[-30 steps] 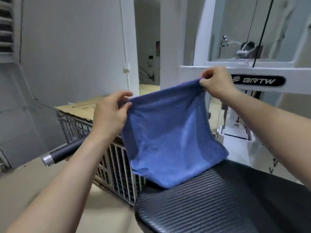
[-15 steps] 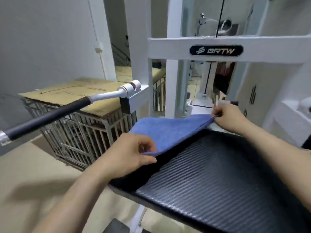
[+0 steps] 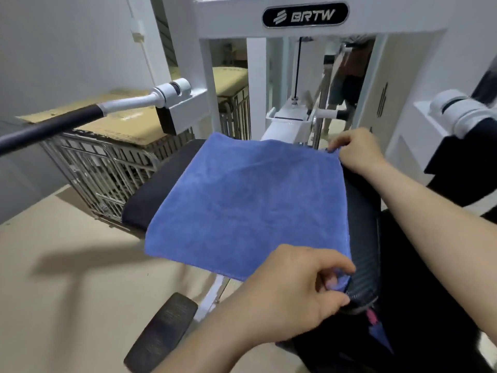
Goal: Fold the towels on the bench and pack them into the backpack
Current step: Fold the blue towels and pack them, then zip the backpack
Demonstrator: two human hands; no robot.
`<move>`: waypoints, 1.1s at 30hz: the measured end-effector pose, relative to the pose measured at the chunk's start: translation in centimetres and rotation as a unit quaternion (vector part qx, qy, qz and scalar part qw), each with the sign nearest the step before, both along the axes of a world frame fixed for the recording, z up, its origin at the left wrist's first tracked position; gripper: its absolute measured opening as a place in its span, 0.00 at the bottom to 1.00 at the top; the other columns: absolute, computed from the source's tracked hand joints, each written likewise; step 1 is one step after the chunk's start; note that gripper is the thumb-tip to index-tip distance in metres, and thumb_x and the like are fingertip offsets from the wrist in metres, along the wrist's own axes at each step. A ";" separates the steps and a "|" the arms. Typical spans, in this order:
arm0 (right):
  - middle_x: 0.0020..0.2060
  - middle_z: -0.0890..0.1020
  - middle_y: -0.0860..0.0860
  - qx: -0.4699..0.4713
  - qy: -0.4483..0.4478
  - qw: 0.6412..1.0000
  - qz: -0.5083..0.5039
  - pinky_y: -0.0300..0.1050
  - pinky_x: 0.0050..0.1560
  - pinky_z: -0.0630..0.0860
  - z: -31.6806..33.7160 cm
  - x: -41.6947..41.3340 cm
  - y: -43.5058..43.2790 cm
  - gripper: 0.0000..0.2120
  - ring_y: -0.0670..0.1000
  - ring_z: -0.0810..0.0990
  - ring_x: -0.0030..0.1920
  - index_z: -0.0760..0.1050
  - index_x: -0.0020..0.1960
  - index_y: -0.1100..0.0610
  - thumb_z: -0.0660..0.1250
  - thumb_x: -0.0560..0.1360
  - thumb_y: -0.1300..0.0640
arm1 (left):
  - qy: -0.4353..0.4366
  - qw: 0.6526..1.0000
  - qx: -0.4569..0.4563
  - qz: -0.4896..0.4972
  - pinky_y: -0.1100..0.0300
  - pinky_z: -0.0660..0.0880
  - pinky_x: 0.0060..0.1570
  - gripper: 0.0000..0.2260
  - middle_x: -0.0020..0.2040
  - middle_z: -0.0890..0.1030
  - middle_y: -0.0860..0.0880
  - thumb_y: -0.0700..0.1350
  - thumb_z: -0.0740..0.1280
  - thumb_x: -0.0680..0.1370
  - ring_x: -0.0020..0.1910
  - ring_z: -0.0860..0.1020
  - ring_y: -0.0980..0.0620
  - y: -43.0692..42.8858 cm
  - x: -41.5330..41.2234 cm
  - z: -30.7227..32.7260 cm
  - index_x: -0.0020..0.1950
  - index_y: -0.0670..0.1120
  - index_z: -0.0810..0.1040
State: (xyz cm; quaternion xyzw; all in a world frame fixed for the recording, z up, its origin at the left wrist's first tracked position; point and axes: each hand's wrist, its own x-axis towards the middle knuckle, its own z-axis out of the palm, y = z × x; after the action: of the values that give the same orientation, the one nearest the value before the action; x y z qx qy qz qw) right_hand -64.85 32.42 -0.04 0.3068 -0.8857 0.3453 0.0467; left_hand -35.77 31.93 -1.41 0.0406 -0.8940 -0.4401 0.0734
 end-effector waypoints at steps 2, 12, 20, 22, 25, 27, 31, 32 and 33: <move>0.48 0.83 0.54 -0.003 0.031 0.999 0.015 0.46 0.60 0.70 0.3 1.0 0.7 0.19 0.59 0.76 0.57 0.80 0.45 0.47 0.60 0.69 0.69 | -0.002 0.997 0.078 -0.010 0.68 0.75 0.46 0.15 0.43 0.82 0.55 0.40 0.71 0.74 0.37 0.77 0.60 1.1 0.5 0.1 0.59 0.52 0.80; 0.53 0.79 0.39 0.038 -0.009 0.933 0.358 0.40 0.58 0.73 -0.8 16.8 9.6 0.13 0.41 0.76 0.57 0.79 0.52 0.45 0.69 0.70 0.42 | 0.175 0.825 0.163 0.512 0.52 0.74 0.52 0.06 0.43 0.81 0.58 0.42 0.66 0.78 0.46 0.76 0.59 -12.0 9.9 -6.2 0.45 0.54 0.79; 0.70 0.70 0.52 0.195 0.281 0.893 0.291 0.52 0.60 0.71 -4.9 18.8 10.7 0.34 0.54 0.72 0.67 0.67 0.71 0.48 0.68 0.69 0.37 | 0.121 0.831 0.424 0.340 0.58 0.77 0.54 0.08 0.48 0.83 0.49 0.42 0.64 0.77 0.45 0.80 0.49 -14.5 11.8 -6.1 0.51 0.47 0.83; 0.68 0.72 0.51 0.168 0.295 0.894 0.292 0.51 0.59 0.72 -4.9 18.9 10.9 0.28 0.54 0.73 0.66 0.70 0.69 0.49 0.63 0.72 0.39 | 0.107 0.845 0.399 0.340 0.60 0.78 0.52 0.08 0.49 0.82 0.48 0.39 0.65 0.78 0.45 0.80 0.49 -14.9 11.8 -5.7 0.52 0.47 0.83; 0.65 0.76 0.51 0.109 0.306 0.900 0.291 0.52 0.58 0.73 -5.5 19.2 11.3 0.21 0.54 0.75 0.63 0.75 0.65 0.51 0.60 0.76 0.45 | 0.078 0.866 0.376 0.320 0.63 0.78 0.45 0.08 0.47 0.82 0.46 0.38 0.66 0.77 0.44 0.81 0.49 -15.6 12.3 -5.2 0.53 0.45 0.82; 0.61 0.79 0.53 0.078 0.355 0.896 0.257 0.54 0.58 0.70 -5.9 19.6 11.6 0.16 0.55 0.76 0.62 0.79 0.61 0.54 0.62 0.76 0.52 | 0.053 0.886 0.367 0.278 0.63 0.75 0.42 0.09 0.43 0.82 0.49 0.38 0.72 0.72 0.40 0.80 0.52 -15.9 12.8 -5.0 0.50 0.47 0.84; 0.54 0.82 0.55 0.047 0.438 0.883 0.160 0.55 0.52 0.69 -6.4 21.7 11.6 0.09 0.58 0.80 0.55 0.82 0.52 0.59 0.68 0.73 0.62 | 0.041 0.941 0.243 0.232 0.61 0.76 0.43 0.24 0.45 0.83 0.54 0.26 0.74 0.64 0.39 0.77 0.54 -16.7 13.2 -5.7 0.49 0.53 0.85; 0.53 0.82 0.56 0.049 0.440 0.884 0.152 0.54 0.50 0.71 -6.5 22.3 11.4 0.09 0.58 0.81 0.52 0.82 0.52 0.60 0.67 0.73 0.64 | 0.059 0.949 0.181 0.253 0.61 0.76 0.45 0.24 0.45 0.83 0.55 0.26 0.73 0.66 0.39 0.77 0.55 -16.8 13.0 -6.0 0.48 0.55 0.85; 0.51 0.82 0.56 0.054 0.438 0.885 0.147 0.54 0.48 0.72 -6.7 22.7 11.1 0.09 0.59 0.81 0.50 0.82 0.52 0.60 0.67 0.74 0.65 | 0.085 0.951 0.117 0.273 0.63 0.76 0.46 0.23 0.44 0.83 0.57 0.27 0.73 0.67 0.39 0.79 0.56 -16.7 12.9 -6.3 0.47 0.56 0.84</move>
State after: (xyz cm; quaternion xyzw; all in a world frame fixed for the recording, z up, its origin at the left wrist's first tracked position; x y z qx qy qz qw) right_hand -42.12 43.52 -6.74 0.5553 -0.7371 0.1303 0.3626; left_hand -22.90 15.21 -7.74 0.2538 -0.7815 -0.5068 0.2608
